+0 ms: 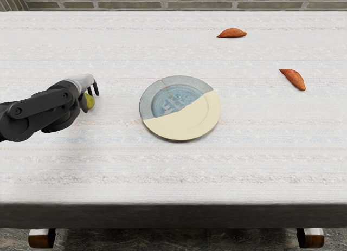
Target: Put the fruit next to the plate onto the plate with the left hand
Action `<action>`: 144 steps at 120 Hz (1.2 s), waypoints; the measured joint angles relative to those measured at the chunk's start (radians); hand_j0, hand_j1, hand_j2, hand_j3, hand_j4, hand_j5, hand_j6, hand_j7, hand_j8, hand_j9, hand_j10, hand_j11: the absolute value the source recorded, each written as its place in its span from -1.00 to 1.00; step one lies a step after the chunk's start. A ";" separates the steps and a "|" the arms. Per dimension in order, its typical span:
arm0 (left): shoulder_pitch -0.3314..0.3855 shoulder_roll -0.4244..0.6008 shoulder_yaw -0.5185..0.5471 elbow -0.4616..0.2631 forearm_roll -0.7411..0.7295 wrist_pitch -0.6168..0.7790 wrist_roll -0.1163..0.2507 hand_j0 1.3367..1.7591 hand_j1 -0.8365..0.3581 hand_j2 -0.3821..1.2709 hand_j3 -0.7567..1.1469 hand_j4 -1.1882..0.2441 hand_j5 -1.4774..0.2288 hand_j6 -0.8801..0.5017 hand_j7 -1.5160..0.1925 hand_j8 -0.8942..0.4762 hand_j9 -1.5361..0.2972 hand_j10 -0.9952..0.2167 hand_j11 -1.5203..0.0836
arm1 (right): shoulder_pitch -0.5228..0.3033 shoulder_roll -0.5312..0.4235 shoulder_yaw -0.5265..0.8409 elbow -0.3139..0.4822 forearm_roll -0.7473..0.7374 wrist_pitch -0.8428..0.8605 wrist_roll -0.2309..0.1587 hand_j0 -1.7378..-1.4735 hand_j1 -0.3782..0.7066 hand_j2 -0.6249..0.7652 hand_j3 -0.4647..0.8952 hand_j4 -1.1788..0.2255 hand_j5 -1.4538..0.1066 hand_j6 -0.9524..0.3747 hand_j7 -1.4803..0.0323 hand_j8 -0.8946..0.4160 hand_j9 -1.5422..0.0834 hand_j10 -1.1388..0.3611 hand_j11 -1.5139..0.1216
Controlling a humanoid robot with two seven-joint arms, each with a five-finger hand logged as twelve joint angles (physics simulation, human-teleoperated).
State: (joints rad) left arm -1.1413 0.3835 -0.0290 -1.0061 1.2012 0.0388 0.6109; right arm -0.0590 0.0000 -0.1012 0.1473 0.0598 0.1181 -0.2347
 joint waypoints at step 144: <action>-0.190 -0.051 -0.020 -0.028 -0.184 -0.250 0.000 0.51 -0.13 -0.04 -0.21 -0.28 -0.31 -0.51 -0.26 -0.37 -0.29 -0.47 -0.20 | -0.001 0.000 0.000 0.000 0.000 0.000 0.000 -0.40 -0.95 -0.10 -0.32 0.68 0.86 0.44 0.96 0.37 0.90 0.52 0.85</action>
State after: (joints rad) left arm -1.3312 0.3328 -0.0494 -1.0339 1.0169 -0.2108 0.6112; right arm -0.0598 0.0000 -0.1013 0.1473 0.0598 0.1181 -0.2347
